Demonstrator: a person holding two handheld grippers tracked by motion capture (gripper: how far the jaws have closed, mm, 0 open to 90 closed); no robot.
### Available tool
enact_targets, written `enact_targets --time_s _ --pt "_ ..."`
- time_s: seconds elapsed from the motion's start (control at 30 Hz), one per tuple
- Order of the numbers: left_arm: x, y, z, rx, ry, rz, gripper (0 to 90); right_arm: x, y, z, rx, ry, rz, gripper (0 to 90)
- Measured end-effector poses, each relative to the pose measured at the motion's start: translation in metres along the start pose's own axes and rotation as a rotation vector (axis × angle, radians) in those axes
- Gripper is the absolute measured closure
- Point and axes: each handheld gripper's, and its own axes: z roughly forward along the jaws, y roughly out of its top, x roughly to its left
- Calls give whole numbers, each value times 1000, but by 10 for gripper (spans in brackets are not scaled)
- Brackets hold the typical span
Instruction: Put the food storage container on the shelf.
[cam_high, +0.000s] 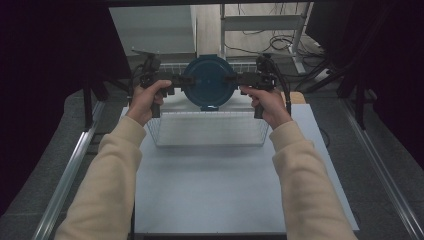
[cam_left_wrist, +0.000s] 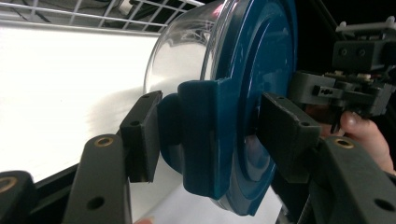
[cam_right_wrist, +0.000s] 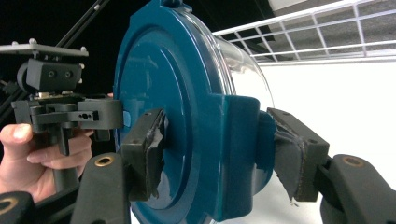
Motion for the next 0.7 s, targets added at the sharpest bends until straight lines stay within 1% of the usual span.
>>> enact_targets --time_s 0.03,0.07,0.1,0.13,0.17,0.23,0.27,0.3,0.37,0.43,0.5,0.53,0.67,0.7 --pt "4 5 3 -8 -4 -45 419 -2 3 3 10 -5 33 391" --pt "4 5 3 -8 -4 -45 417 -2 3 3 10 -5 33 391" --pt "6 7 5 -8 -1 -60 414 -6 6 7 28 -9 77 383" --pt "7 8 6 -7 1 -71 414 -6 6 7 28 -9 77 383" --pt "8 10 8 -5 3 -79 410 -7 7 8 30 -10 92 380" --pt "12 11 11 -8 2 -100 404 -11 9 11 33 -14 130 376" --pt "14 12 12 -8 -4 -117 399 -14 10 13 33 -18 157 371" --pt "17 12 13 -7 -7 -128 399 -14 10 13 33 -18 157 371" --pt "21 11 15 -6 -13 -148 389 -16 10 16 37 -23 184 365" --pt "23 10 17 -4 -8 -153 370 -19 9 18 36 -25 206 359" --pt "26 8 19 -5 -17 -169 357 -23 8 21 35 -21 233 352" --pt "27 8 19 -11 -19 -171 354 -24 7 22 29 -17 243 349" --pt "27 6 19 -27 -19 -165 345 -23 5 22 21 -25 239 335" --pt "26 6 19 -30 -11 -155 345 -21 5 23 17 -36 224 319"
